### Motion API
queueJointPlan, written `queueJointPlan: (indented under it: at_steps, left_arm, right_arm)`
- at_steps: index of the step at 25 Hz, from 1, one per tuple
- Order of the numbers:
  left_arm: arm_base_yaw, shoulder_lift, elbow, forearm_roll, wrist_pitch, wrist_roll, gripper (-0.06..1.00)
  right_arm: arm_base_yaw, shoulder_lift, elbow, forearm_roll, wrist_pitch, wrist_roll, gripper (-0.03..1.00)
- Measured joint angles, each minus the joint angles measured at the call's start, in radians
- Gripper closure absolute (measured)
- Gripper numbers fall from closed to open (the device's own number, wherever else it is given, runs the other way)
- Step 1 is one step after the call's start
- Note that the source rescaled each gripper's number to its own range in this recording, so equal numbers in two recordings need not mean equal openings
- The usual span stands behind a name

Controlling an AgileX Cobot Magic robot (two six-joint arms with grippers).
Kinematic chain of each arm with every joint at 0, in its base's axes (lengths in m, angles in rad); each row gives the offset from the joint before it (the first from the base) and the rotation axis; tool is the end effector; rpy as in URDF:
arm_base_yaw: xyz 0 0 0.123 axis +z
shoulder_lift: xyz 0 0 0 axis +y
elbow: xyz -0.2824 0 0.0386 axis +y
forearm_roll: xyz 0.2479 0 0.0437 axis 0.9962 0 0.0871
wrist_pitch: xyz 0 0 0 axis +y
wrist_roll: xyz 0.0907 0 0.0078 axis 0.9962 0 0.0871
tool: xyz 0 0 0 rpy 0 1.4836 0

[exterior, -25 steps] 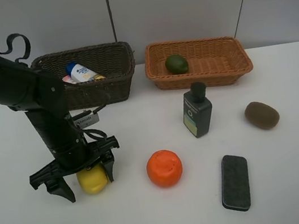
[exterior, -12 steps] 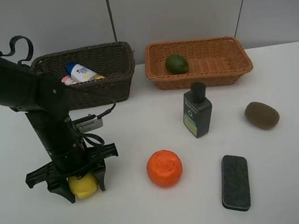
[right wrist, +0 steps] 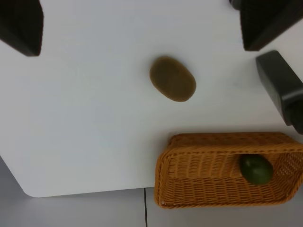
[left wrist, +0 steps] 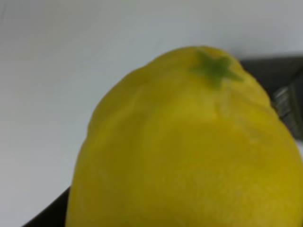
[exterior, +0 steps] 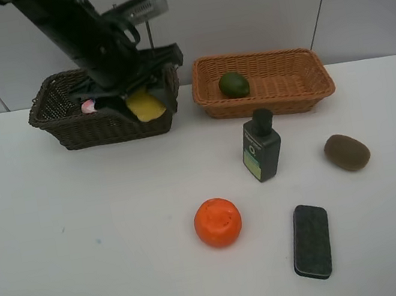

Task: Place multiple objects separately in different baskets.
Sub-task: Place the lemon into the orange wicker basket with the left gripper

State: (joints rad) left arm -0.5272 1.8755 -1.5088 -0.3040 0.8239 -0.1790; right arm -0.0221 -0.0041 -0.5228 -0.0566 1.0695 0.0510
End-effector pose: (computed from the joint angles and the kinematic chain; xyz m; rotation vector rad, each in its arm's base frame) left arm 0.3446 -0.2238 0.2543 0.2654 2.7287 -0.5769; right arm -0.0087 -0.0043 0.2828 0.0778 2.0238 -0.0492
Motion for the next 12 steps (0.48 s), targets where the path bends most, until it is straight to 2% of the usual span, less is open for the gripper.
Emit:
queueJointPlan:
  at_steps: [2, 3, 10, 11, 12]
  left_arm:
    - [0.000, 0.058, -0.129, -0.012, -0.039, 0.055, 0.38]
    - [0.000, 0.058, -0.129, -0.012, -0.039, 0.055, 0.38]
    - [0.000, 0.426, -0.551, -0.028, -0.111, 0.179, 0.38]
    - [0.000, 0.469, -0.602, -0.028, -0.114, 0.198, 0.38]
    - [0.000, 0.516, -0.650, -0.028, -0.117, 0.215, 0.33]
  right_arm:
    - [0.000, 0.000, 0.000, 0.000, 0.000, 0.000, -0.01]
    - [0.000, 0.000, 0.000, 0.000, 0.000, 0.000, -0.01]
    - [0.000, 0.000, 0.000, 0.000, 0.000, 0.000, -0.01]
    - [0.000, 0.000, 0.000, 0.000, 0.000, 0.000, -0.01]
    - [0.000, 0.000, 0.000, 0.000, 0.000, 0.000, -0.01]
